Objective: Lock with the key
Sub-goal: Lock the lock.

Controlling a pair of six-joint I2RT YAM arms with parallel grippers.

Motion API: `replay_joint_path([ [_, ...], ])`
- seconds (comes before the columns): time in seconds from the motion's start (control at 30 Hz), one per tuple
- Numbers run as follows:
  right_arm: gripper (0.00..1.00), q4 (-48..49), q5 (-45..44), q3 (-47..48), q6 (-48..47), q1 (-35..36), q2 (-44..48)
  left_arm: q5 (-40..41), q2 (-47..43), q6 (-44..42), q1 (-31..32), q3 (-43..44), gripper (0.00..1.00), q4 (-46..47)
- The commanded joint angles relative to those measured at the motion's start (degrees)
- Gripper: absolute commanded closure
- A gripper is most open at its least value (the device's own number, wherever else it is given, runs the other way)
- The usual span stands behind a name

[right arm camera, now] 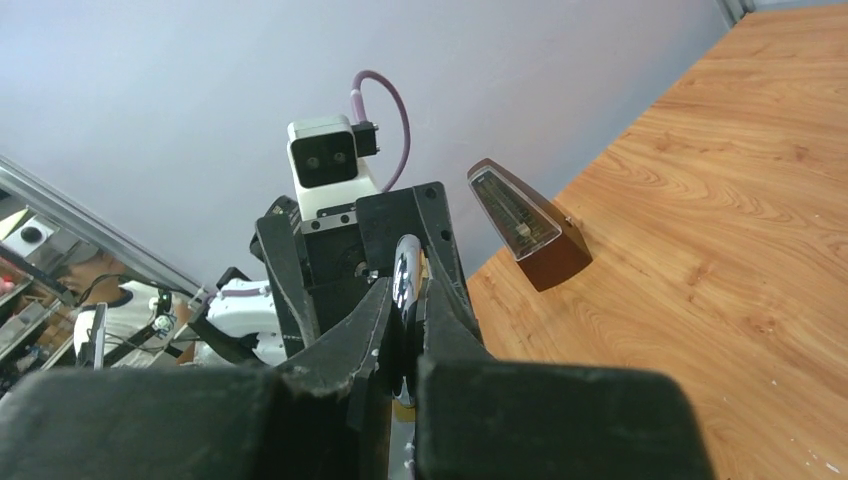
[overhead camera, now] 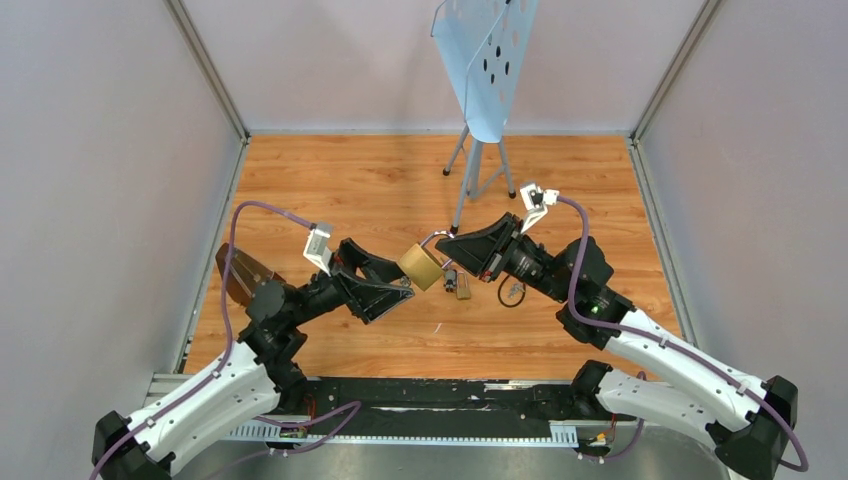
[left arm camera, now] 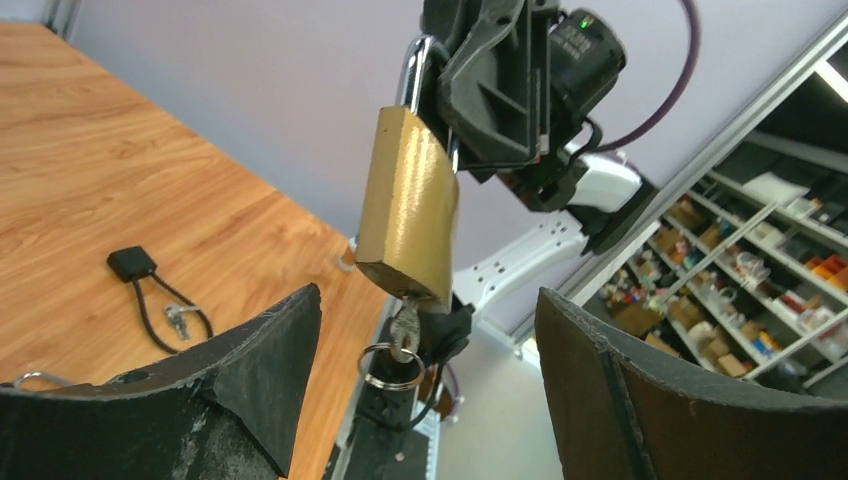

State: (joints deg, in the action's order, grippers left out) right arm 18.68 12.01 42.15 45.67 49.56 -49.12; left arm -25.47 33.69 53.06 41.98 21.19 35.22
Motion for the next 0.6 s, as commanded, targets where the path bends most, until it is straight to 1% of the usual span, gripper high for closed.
replay_joint_path([
  [0.0, 1.0, 5.94, 2.65, 4.16, -2.1, -0.25, 1.68, -6.36, 2.85, -7.04, 0.12, 3.15, 0.17, -3.03],
  [0.07, 1.0, 6.26, 3.0, 4.25, -2.44, -0.25, 1.71, -8.94, 4.77, -7.27, 0.12, 3.42, 0.24, -1.61],
  [0.1, 1.0, 6.4, 3.16, 4.25, -2.55, -0.23, 1.66, -9.75, 5.4, -7.22, 0.1, 3.7, 0.3, -0.52],
  [0.13, 1.0, 6.45, 3.27, 4.33, -2.64, -0.24, 1.59, -11.17, 6.75, -6.82, 0.07, 3.78, 0.32, 0.02],
  [0.17, 1.0, 6.46, 3.2, 4.34, -2.61, -0.21, 1.63, -11.83, 7.41, -6.6, 0.1, 4.06, 0.38, 0.9],
  [0.27, 1.0, 7.31, 3.28, 4.0, -2.78, -0.24, 1.66, -14.7, 9.71, -6.19, 0.1, 4.55, 0.47, 1.27],
  [0.43, 1.0, 6.92, 4.07, 3.91, -3.49, -0.25, 1.91, -14.53, 9.32, -7.57, 0.05, 4.31, 0.48, -0.89],
  [0.57, 1.0, 6.25, 5.21, 3.81, -4.46, -0.21, 2.4, -13.69, 6.91, -11.03, -0.23, 5.13, 0.44, -6.5],
])
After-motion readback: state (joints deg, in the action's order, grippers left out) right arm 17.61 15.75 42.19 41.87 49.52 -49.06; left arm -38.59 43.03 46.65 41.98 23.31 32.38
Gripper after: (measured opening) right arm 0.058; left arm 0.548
